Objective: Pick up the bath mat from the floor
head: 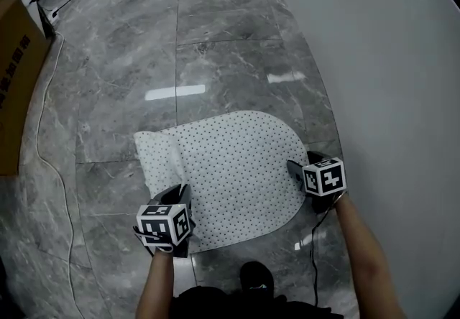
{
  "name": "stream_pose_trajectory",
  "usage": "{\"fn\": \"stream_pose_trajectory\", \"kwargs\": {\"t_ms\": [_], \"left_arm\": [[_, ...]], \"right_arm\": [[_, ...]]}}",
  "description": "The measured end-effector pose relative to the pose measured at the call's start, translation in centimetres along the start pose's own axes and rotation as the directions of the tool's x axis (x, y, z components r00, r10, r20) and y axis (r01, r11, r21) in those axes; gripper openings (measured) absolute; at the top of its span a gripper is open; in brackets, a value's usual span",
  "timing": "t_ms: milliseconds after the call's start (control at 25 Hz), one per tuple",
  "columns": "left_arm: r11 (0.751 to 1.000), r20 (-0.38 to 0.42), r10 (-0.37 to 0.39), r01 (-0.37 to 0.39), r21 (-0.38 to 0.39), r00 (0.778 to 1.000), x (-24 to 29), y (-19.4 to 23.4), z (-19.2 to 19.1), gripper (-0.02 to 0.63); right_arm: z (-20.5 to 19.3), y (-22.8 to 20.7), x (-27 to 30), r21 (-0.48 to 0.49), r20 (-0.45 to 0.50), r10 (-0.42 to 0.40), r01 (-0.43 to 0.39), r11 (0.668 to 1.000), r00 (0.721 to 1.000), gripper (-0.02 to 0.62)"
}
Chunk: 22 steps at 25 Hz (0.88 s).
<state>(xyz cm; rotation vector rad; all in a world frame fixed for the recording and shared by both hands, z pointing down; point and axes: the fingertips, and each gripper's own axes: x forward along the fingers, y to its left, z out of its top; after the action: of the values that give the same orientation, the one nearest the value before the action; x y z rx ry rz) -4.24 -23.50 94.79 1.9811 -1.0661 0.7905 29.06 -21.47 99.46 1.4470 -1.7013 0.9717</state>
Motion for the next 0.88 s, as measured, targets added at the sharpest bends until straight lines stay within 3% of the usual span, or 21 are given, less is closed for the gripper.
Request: {"fn": "stream_pose_trajectory", "kwargs": {"t_ms": [160, 400, 880], "left_arm": [[1.000, 0.000, 0.000, 0.000, -0.008, 1.000, -0.3, 0.2, -0.3, 0.025], [0.999, 0.010, 0.005, -0.005, -0.034, 1.000, -0.7, 1.0, -0.3, 0.026], [0.998, 0.034, 0.031, -0.029, -0.055, 0.999, -2.5, 2.1, -0.8, 0.026]], "right_arm": [[0.0, 0.5, -0.1, 0.060, 0.031, -0.026, 0.024, 0.998, 0.999, 0.299], [-0.2, 2.1, -0.1, 0.050, 0.005, -0.004, 0.004, 0.999, 1.000, 0.267], [0.2, 5.0, -1.7, 0.053, 0.058, 0.010, -0.013, 0.999, 0.998, 0.081]]}}
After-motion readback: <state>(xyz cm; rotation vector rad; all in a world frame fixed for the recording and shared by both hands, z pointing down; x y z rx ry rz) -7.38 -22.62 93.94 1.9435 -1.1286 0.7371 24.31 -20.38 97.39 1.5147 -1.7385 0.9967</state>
